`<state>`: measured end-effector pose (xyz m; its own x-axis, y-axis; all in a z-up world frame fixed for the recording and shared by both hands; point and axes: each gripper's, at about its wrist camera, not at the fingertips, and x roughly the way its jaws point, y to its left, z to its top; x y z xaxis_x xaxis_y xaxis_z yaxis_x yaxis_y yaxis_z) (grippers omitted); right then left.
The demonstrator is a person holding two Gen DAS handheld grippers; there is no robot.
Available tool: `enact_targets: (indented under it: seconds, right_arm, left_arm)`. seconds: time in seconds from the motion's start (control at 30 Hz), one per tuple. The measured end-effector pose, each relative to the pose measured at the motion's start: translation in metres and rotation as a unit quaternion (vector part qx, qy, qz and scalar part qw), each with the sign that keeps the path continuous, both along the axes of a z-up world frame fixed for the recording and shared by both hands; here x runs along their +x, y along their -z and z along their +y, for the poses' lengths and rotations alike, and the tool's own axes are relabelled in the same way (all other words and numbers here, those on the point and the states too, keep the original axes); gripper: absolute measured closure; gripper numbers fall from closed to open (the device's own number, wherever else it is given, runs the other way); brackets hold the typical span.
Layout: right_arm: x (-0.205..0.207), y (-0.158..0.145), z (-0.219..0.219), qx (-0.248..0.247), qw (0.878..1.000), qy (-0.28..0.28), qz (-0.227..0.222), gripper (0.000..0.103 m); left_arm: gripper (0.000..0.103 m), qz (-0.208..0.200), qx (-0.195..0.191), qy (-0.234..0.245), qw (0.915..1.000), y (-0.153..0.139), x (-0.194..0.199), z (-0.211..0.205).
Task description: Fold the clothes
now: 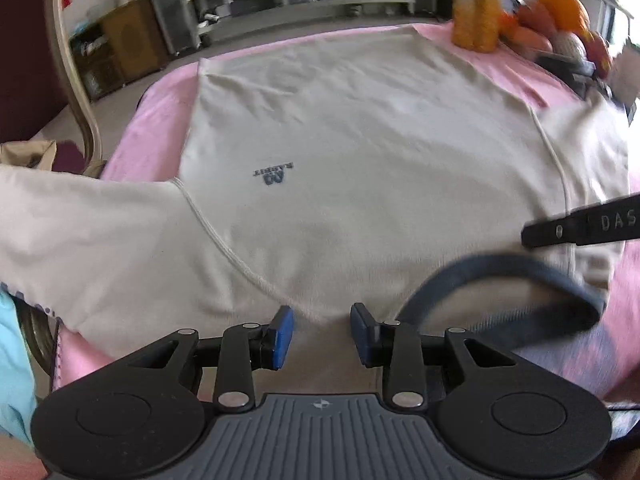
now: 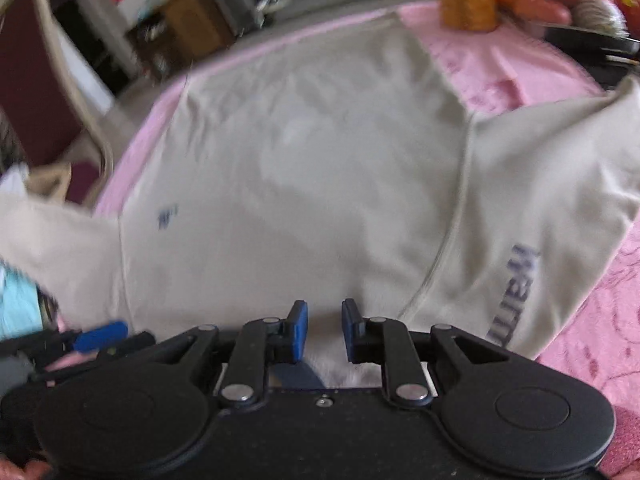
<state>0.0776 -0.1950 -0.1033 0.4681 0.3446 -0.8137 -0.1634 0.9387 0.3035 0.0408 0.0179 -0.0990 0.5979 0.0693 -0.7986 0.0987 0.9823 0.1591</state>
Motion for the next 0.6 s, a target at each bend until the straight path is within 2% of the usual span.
enact_targets:
  seconds: [0.07, 0.13, 0.2, 0.3, 0.43, 0.53, 0.57, 0.6]
  right_arm:
    - [-0.01, -0.001, 0.002, -0.015, 0.999, -0.029, -0.002, 0.083]
    - [-0.02, -0.004, 0.002, -0.026, 0.998, -0.059, -0.004, 0.075]
    - [-0.032, -0.007, -0.003, -0.028, 0.997, -0.067, 0.001, 0.075]
    - [-0.047, -0.011, -0.017, -0.021, 0.999, -0.044, 0.01, 0.075]
    - [-0.058, -0.023, -0.03, 0.011, 1.0, -0.011, -0.021, 0.075]
    - [-0.055, -0.028, -0.032, 0.019, 0.999, 0.013, -0.033, 0.077]
    - [-0.053, -0.027, -0.031, 0.02, 0.999, 0.02, -0.029, 0.078]
    - [-0.05, -0.024, -0.03, 0.023, 0.999, 0.025, -0.018, 0.078]
  left_arm:
    - [0.069, 0.0, 0.014, 0.016, 0.9998, -0.001, -0.011, -0.001]
    - [0.069, 0.014, 0.013, 0.022, 0.9996, -0.002, -0.021, 0.002]
    - [0.069, 0.017, 0.011, 0.024, 0.9995, -0.003, -0.032, 0.008]
    - [0.069, 0.006, -0.01, 0.004, 0.9999, -0.011, -0.04, 0.02]
    - [0.069, -0.011, -0.057, -0.043, 0.9974, -0.021, -0.036, 0.037]
    - [0.069, 0.001, -0.088, -0.058, 0.9945, -0.019, -0.025, 0.034]
    - [0.069, 0.004, -0.09, -0.057, 0.9943, -0.018, -0.023, 0.031]
    - [0.069, 0.005, -0.075, -0.04, 0.9964, -0.015, -0.024, 0.023]
